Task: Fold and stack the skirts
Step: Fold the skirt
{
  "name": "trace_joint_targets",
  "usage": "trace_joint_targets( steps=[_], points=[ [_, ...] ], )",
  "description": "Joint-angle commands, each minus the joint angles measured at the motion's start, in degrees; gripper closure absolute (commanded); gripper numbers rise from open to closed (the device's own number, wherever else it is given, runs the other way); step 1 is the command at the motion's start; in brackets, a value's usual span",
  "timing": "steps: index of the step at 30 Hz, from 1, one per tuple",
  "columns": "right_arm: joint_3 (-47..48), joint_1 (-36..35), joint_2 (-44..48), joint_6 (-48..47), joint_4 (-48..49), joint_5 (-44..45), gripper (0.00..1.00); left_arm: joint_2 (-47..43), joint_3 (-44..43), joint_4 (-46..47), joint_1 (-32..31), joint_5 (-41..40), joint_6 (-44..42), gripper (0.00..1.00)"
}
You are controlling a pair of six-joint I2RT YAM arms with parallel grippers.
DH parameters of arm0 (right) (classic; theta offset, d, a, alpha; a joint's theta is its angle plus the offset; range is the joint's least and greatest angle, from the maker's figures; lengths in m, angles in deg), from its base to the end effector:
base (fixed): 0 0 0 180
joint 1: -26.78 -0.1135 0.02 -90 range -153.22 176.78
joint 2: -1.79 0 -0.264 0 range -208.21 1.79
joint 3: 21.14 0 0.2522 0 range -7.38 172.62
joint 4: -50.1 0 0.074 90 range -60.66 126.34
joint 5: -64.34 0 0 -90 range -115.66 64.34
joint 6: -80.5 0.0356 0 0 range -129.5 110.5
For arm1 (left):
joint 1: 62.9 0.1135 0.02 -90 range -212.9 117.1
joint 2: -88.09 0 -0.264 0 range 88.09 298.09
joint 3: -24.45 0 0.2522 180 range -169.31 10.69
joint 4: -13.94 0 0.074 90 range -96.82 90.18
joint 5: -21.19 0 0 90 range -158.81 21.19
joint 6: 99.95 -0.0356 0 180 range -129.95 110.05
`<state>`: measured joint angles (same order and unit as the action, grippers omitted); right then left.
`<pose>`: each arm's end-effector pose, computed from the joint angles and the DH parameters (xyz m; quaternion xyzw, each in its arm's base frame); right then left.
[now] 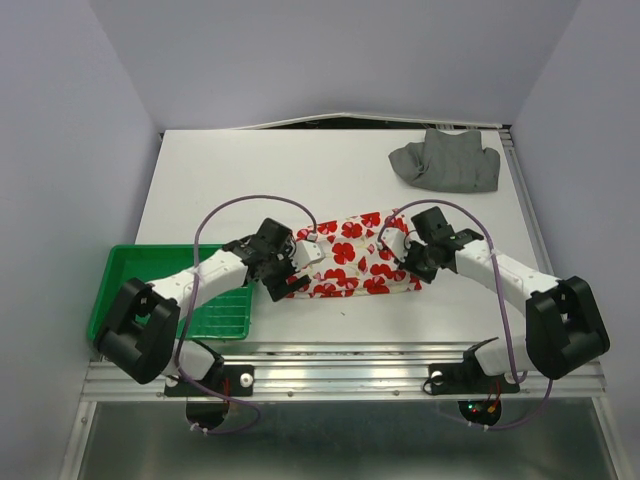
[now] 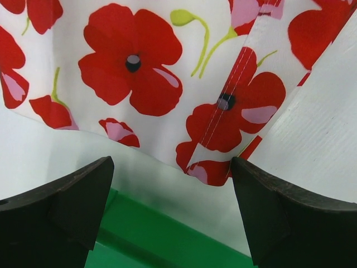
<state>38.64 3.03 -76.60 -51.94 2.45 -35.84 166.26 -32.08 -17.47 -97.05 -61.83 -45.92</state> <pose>0.2261 0.1064 0.1918 -0.5475 0.8067 0.0524 0.2163 0.2177 -0.1529 0.1915 0.5596 0.7638 -0.0527 0.3172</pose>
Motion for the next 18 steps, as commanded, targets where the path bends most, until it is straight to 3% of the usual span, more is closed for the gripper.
trace_joint_targets(
  steps=[1, 5, 9, 10, 11, 18],
  points=[
    [1.4, -1.1, 0.4, -0.9, 0.0, 0.3, 0.99, 0.8, 1.3, 1.4, -0.5, -1.4, -1.3, 0.01],
    [-1.0, -1.1, 1.7, -3.1, -0.1, 1.3, 0.99, 0.8, 1.9, 1.4, -0.5, -1.5, -1.6, 0.02],
    [-0.9, -1.1, 1.9, -3.9, -2.0, 2.2, 0.69, -0.1, 2.1, 0.3, -0.6, -0.2, -2.0, 0.06],
    [-0.1, -1.1, 2.0, -3.5, -3.4, 2.4, 0.54, -0.2, 1.6, -0.3, -0.7, 0.2, -2.2, 0.07],
    [1.2, -1.1, 2.1, -2.9, -4.2, 2.4, 0.50, -0.2, 1.3, -1.5, -0.8, 0.7, -2.1, 0.08],
    [17.8, -1.1, 2.4, 6.6, -12.5, -3.4, 0.43, -5.2, -4.6, -7.4, -0.8, 6.5, -0.1, 0.09]
  ],
)
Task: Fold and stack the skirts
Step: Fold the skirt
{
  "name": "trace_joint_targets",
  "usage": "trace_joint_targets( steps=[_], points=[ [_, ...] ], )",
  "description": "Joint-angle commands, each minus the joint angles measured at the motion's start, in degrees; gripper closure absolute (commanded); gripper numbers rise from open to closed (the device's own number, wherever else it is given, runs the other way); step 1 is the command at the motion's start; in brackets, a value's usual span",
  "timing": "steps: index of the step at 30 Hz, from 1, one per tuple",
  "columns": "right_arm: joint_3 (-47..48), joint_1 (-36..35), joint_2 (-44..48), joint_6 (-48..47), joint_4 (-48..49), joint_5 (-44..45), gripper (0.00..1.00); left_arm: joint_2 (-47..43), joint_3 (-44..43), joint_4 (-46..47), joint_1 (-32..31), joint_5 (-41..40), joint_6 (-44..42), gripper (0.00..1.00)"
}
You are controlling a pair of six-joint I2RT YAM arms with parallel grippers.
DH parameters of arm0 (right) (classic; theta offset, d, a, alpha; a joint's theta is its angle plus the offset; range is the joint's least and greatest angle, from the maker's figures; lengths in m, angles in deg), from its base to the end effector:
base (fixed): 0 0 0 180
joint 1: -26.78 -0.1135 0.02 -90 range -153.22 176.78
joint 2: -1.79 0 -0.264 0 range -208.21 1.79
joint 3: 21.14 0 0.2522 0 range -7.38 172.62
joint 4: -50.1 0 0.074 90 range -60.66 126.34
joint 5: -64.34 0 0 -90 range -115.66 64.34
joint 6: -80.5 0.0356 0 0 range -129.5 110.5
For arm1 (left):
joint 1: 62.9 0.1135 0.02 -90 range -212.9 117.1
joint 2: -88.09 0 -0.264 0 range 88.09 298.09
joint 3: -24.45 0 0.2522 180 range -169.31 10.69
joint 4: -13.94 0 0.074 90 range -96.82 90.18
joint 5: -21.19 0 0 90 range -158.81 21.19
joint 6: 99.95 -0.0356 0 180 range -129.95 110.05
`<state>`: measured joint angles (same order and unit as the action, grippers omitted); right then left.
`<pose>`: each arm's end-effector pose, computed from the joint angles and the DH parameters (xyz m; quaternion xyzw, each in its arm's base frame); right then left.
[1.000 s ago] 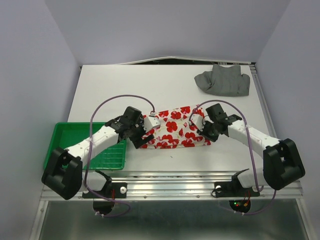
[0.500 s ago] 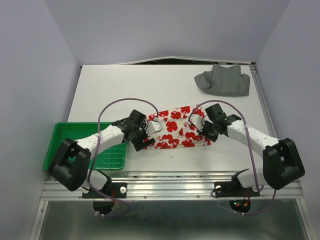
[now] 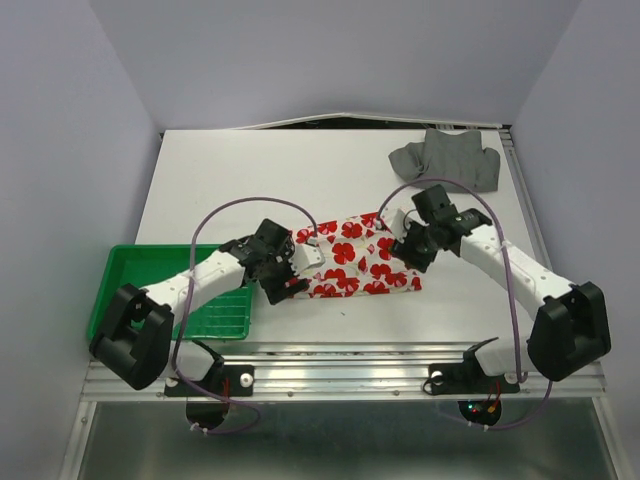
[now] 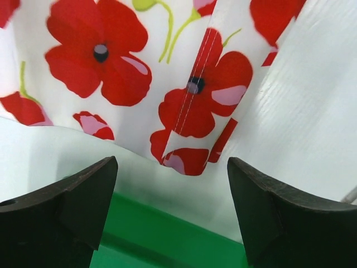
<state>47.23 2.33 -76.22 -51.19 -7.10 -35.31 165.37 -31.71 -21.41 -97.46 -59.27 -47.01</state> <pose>0.2312 0.1117 0.2292 -0.5468 0.8088 0.0515 0.2101 0.2086 -0.1509 0.1892 0.5777 0.7598 -0.0733 0.2891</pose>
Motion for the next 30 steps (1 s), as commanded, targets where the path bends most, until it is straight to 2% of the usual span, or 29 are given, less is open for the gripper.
trace_joint_targets(
  steps=[1, 5, 7, 10, 14, 17, 21, 25, 30],
  points=[
    [11.6, -0.4, 1.4, 7.1, -3.9, -6.0, 0.44, -4.6, -7.0, -4.6, -0.4, 5.1, 1.4, 0.09],
    [14.0, -0.4, -2.4, 16.3, -3.2, -12.5, 0.50, -5.2, -11.6, -3.5, 0.0, 5.7, 4.9, 0.09],
    [13.9, -0.4, -4.9, 20.4, -1.7, -14.7, 0.56, -3.5, -13.5, -2.2, 0.6, 4.5, 7.3, 0.09],
    [12.5, -0.4, -10.1, 23.9, 1.9, -16.2, 0.60, 2.2, -18.9, -1.8, 2.2, 3.6, 9.6, 0.12],
    [9.8, -0.4, -15.3, 25.6, 5.7, -12.1, 0.63, 9.0, -26.9, -1.0, 5.9, 2.9, 12.6, 0.18],
    [7.7, -0.4, -18.2, 26.4, 8.2, -8.3, 0.64, 13.5, -30.8, 1.4, 8.0, -0.6, 13.5, 0.24],
    [6.3, -0.4, -22.1, 24.8, 9.9, -1.1, 0.66, 21.8, -35.7, 1.6, 8.6, -8.1, 11.7, 0.26],
    [6.0, -0.4, -24.0, 22.3, 11.0, 1.8, 0.67, 26.3, -36.0, 3.3, 8.7, -14.1, 7.3, 0.26],
    [7.7, 0.8, -26.6, 17.3, 12.2, 6.0, 0.67, 30.9, -35.8, 2.1, 8.7, -15.2, 4.6, 0.27]
  ],
)
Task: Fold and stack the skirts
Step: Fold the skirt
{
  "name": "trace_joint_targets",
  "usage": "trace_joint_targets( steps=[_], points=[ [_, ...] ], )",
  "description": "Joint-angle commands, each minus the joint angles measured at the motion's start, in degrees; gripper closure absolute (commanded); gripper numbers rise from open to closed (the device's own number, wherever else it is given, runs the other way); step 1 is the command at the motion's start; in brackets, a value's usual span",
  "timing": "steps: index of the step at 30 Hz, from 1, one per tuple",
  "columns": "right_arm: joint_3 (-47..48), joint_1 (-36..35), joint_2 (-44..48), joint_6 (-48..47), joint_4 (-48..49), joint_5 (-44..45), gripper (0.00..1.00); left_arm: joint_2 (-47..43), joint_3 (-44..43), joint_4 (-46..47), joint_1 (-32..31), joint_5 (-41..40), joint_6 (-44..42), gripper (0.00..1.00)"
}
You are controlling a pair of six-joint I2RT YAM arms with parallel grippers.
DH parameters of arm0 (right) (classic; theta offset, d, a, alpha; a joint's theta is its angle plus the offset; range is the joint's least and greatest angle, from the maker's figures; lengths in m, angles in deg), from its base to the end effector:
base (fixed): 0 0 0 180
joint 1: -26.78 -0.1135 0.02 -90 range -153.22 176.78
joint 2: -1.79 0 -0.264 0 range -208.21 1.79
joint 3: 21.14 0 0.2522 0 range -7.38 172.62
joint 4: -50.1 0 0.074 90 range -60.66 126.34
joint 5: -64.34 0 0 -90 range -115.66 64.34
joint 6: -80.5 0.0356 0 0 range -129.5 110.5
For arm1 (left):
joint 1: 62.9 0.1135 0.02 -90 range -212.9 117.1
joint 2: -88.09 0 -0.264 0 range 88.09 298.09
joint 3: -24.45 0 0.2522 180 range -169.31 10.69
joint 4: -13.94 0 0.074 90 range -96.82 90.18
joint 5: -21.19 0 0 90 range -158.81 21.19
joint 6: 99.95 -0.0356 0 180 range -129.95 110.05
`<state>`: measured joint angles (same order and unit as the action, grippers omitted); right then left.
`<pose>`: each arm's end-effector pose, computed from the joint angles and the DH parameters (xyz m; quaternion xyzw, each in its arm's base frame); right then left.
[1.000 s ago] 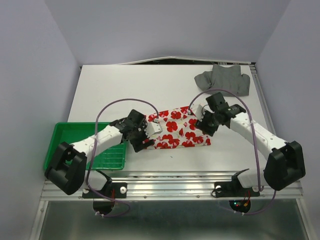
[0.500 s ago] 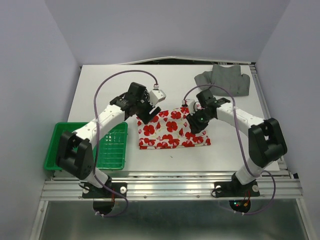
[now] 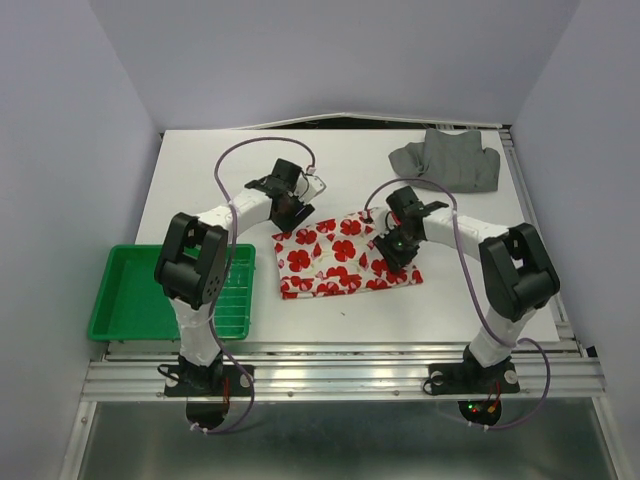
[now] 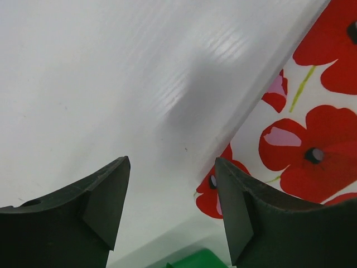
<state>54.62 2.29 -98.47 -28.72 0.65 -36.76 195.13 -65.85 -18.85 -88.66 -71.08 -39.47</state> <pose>0.2944 0.1416 0.1640 -0.3794 0.9097 0.1021 0.1344 0.3699 -0.1769 0.2099 0.4291 0.8342 0.0299 0.3450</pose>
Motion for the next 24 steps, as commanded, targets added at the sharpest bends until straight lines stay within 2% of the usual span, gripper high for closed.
trace_joint_targets(
  steps=[1, 6, 9, 13, 16, 20, 24],
  points=[
    [1.1, 0.8, -4.8, -6.3, 5.2, 8.8, 0.67, 2.1, -1.5, -0.8, -0.1, -3.7, -3.6, 0.27],
    [2.4, 2.6, -6.7, -13.1, 8.9, 14.3, 0.68, 3.2, 2.3, -0.1, -0.4, -2.7, -5.9, 0.32],
    [4.4, 3.3, -8.6, -16.8, 12.2, 15.8, 0.65, -1.0, 7.1, -0.5, -2.0, 3.8, -8.8, 0.34],
    [4.1, 3.8, -10.1, -21.0, 18.4, 19.5, 0.65, -7.5, 14.6, 0.1, -6.0, 8.0, -11.0, 0.35],
    [5.9, 5.1, -11.6, -21.6, 23.7, 20.9, 0.63, -12.4, 19.6, -0.4, -9.3, 13.0, -9.9, 0.35],
    [11.5, 5.7, -10.1, -18.5, 24.7, 20.3, 0.60, -17.9, 22.6, -1.0, -12.6, 18.6, -6.9, 0.35],
    [13.5, 5.7, -4.8, -14.5, 22.7, 15.3, 0.57, -21.1, 23.4, -1.5, -12.0, 19.1, -3.4, 0.35]
  ],
)
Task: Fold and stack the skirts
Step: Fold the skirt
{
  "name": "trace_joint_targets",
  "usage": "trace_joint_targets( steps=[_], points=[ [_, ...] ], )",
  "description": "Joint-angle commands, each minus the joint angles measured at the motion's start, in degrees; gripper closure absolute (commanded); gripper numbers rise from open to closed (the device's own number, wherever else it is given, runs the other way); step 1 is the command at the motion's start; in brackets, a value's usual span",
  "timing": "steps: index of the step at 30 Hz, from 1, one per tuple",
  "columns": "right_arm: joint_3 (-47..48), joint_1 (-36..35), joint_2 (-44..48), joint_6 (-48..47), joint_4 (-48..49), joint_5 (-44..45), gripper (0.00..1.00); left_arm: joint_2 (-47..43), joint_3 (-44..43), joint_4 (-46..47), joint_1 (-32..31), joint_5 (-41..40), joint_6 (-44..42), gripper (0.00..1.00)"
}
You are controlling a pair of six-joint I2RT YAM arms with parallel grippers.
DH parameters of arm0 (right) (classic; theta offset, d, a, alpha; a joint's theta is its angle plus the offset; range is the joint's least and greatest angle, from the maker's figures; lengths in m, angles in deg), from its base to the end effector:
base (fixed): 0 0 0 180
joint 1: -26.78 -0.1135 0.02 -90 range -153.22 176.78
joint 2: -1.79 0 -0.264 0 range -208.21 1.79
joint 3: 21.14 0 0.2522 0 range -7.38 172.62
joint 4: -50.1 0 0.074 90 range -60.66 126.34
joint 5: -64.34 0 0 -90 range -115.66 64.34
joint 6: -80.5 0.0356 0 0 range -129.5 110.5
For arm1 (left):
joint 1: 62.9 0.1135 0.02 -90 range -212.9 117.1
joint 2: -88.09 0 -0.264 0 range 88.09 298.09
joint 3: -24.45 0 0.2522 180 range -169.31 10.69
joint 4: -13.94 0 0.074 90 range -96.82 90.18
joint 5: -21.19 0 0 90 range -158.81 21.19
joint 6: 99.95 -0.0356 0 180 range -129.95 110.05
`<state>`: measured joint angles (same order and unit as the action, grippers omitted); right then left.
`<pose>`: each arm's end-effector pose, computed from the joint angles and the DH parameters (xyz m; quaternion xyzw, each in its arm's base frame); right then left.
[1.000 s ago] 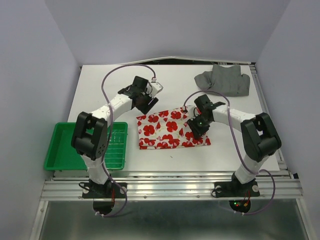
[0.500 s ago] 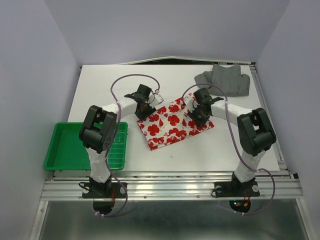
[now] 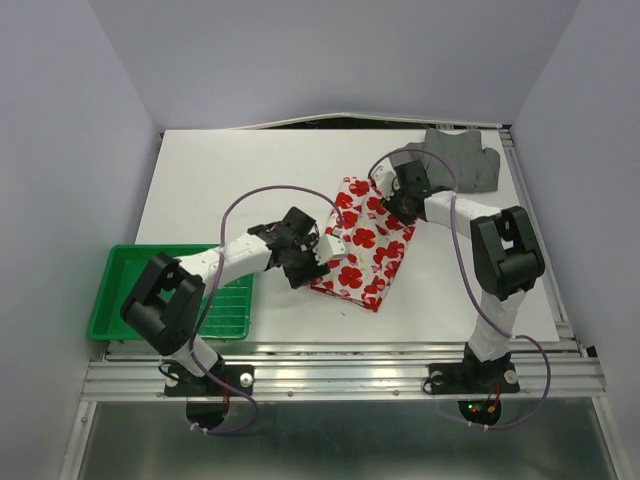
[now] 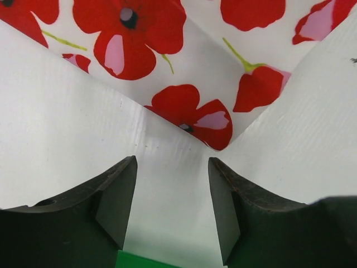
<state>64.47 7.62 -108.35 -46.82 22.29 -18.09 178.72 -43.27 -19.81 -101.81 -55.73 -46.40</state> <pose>0.3861 0.1292 0.1701 -0.4281 0.8421 -0.1125 0.3082 0.2400 -0.2041 0.1885 0.6076 0.7333 -0.1152 0.2826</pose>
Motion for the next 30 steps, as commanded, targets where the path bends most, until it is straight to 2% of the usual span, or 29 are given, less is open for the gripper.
trace_joint_targets(
  steps=[1, 4, 5, 6, 7, 8, 11, 12, 14, 15, 17, 18, 22, 25, 30],
  points=[
    [4.5, 0.3, 7.8, 7.0, -1.9, -4.9, 0.56, -7.5, 0.8, -0.2, 1.6, 4.0, 4.4, 0.35],
    [8.0, 0.3, 11.8, 14.6, -7.7, -14.7, 0.50, -14.2, -0.3, 2.1, 4.9, 7.2, 8.7, 0.33],
    [8.5, 0.3, 12.9, 19.8, -9.6, -20.3, 0.47, -17.6, -0.6, 4.7, 6.6, 11.4, 11.9, 0.31],
    [8.5, 0.3, 12.9, 22.4, -9.6, -23.1, 0.47, -19.1, -0.5, 6.3, 6.6, 11.4, 13.3, 0.30],
    [8.5, 0.3, 13.1, 24.7, -10.6, -25.8, 0.46, -20.3, -0.3, 8.0, 7.1, 16.0, 14.5, 0.30],
    [8.0, 0.3, 12.9, 27.1, -10.7, -31.6, 0.44, -21.2, 0.1, 11.6, 7.1, 18.2, 15.6, 0.30],
    [6.7, 0.3, 10.8, 34.1, -10.1, -39.7, 0.43, -20.4, 0.4, 17.1, 7.1, 27.9, 20.8, 0.31],
    [6.1, 0.3, 10.0, 35.9, -9.4, -43.7, 0.42, -19.1, 0.3, 19.6, 7.1, 29.9, 22.7, 0.35],
    [5.2, 0.3, 8.0, 41.1, -5.9, -48.0, 0.42, -13.3, -1.8, 21.9, 7.1, 35.4, 27.8, 0.38],
    [4.2, 0.3, 7.4, 44.6, -4.0, -49.1, 0.42, -8.7, -2.7, 21.7, 7.1, 39.1, 30.0, 0.43],
    [3.7, 0.3, 6.0, 47.9, 2.1, -50.9, 0.41, -4.4, -4.5, 22.5, 7.4, 42.0, 32.2, 0.49],
    [3.6, 0.3, 4.4, 49.5, 4.4, -52.5, 0.41, -2.7, -4.8, 23.2, 7.5, 42.9, 33.4, 0.56],
    [4.4, 0.3, 0.6, 58.7, 16.8, -54.9, 0.42, 5.2, -6.5, 25.0, 8.3, 41.9, 36.6, 0.69],
    [4.3, 0.3, -2.2, 66.1, 23.0, -57.4, 0.42, 11.1, -8.8, 23.0, 10.1, 41.9, 39.3, 0.81],
    [1.2, 0.3, -5.9, 81.0, 41.6, -59.7, 0.46, 16.6, -8.9, 20.9, 11.2, 39.0, 37.9, 0.93]
  ],
)
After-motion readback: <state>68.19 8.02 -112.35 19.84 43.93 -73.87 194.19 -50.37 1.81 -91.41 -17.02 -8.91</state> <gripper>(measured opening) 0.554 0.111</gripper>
